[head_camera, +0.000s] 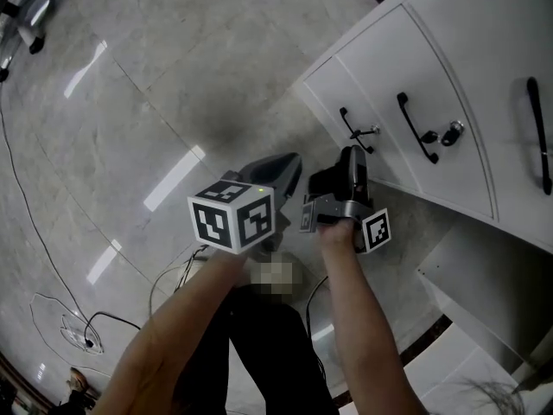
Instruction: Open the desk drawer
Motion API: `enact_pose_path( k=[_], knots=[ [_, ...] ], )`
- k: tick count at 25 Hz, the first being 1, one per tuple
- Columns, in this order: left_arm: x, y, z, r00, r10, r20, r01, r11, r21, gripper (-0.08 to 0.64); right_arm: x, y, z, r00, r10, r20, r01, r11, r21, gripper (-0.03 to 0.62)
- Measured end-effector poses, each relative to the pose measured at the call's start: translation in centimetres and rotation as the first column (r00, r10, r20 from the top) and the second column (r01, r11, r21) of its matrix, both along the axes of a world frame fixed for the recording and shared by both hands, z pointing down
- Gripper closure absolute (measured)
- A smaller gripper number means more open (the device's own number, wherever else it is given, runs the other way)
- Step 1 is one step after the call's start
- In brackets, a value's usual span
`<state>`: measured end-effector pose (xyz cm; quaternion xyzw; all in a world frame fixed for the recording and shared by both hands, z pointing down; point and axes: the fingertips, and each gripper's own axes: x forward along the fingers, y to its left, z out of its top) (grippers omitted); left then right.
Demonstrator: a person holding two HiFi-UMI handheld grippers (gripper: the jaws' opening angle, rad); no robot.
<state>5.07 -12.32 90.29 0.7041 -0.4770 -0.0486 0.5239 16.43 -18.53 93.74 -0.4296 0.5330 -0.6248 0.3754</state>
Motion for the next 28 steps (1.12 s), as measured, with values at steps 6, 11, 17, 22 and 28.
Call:
enact_pose_path(
  k=[6, 11, 17, 22, 28],
  knots=[
    [-0.4, -1.7, 1.9, 1.000, 0.004, 0.013, -0.005, 1.000, 0.007, 0.551, 1.8, -2.0, 2.1, 0.997, 0.073, 0.007, -0.074, 0.996, 0.040, 0.480],
    [-0.4, -1.8, 3.1, 0.999, 0.034, 0.036, -0.035, 0.999, 0.007, 0.551, 2.5, -3.1, 3.1, 0.989, 0.147, 0.001, -0.147, 0.987, 0.066, 0.485],
    [0.3, -1.3, 3.3, 0.998, 0.049, 0.028, -0.049, 0.999, -0.003, 0.551, 2.5, -3.3, 2.3, 0.971, 0.235, 0.046, -0.239, 0.964, 0.117, 0.551],
    [0.8, -0.6, 3.1, 0.996, 0.076, 0.036, -0.076, 0.997, -0.010, 0.551, 2.6, -3.1, 2.5, 0.979, 0.202, 0.008, -0.202, 0.973, 0.109, 0.557],
    [0.3, -0.1, 2.9, 0.997, 0.064, 0.036, -0.064, 0.998, -0.020, 0.551, 2.5, -3.1, 2.5, 0.977, 0.214, 0.014, -0.215, 0.975, 0.060, 0.560]
  ],
)
